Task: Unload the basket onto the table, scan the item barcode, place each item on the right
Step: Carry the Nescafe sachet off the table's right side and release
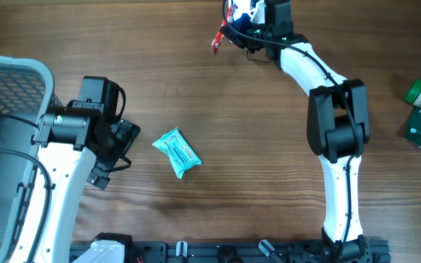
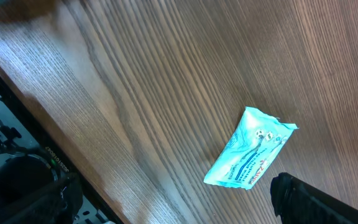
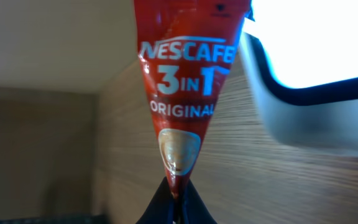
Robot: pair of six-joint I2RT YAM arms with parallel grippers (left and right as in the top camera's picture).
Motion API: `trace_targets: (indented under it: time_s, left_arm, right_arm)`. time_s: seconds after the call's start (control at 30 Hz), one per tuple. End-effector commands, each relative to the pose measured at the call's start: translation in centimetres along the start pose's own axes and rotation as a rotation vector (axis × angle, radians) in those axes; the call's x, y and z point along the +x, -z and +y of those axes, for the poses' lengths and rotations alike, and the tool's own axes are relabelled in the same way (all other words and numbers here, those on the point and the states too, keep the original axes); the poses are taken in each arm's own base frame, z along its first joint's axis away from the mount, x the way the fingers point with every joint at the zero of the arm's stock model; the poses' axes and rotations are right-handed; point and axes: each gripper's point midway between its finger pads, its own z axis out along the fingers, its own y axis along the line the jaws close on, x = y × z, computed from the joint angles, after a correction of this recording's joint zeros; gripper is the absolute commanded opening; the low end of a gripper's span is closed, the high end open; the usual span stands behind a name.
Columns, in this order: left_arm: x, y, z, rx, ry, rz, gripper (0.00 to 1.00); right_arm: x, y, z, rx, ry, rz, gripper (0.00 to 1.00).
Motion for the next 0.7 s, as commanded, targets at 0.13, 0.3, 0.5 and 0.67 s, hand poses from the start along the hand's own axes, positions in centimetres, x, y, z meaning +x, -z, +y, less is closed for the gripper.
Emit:
trace_targets:
  time_s: [0.13,0.3,0.5,0.67]
  left_arm:
    - [-0.2,0.4,-0.1,0.016,0.002,-0.007,1.00]
    - [-0.2,0.4,-0.1,0.016,0.002,-0.007,1.00]
    - [-0.2,0.4,-0.1,0.016,0.002,-0.007,1.00]
    - [-0.2,0.4,-0.1,0.016,0.002,-0.007,1.00]
  right_arm:
    - [-7.5,12.6,4.6,0.315,0.315,-0.276,0.05]
    - [-14.9,30.1,0.8,0.789,0.209,-0.694,0.05]
    - [-16.2,49.5,-14.8,1.394,-0.108,-0.925,0.05]
    - [-9.9,54.1,-29.7,1.617,-0.325,-0.613,0.05]
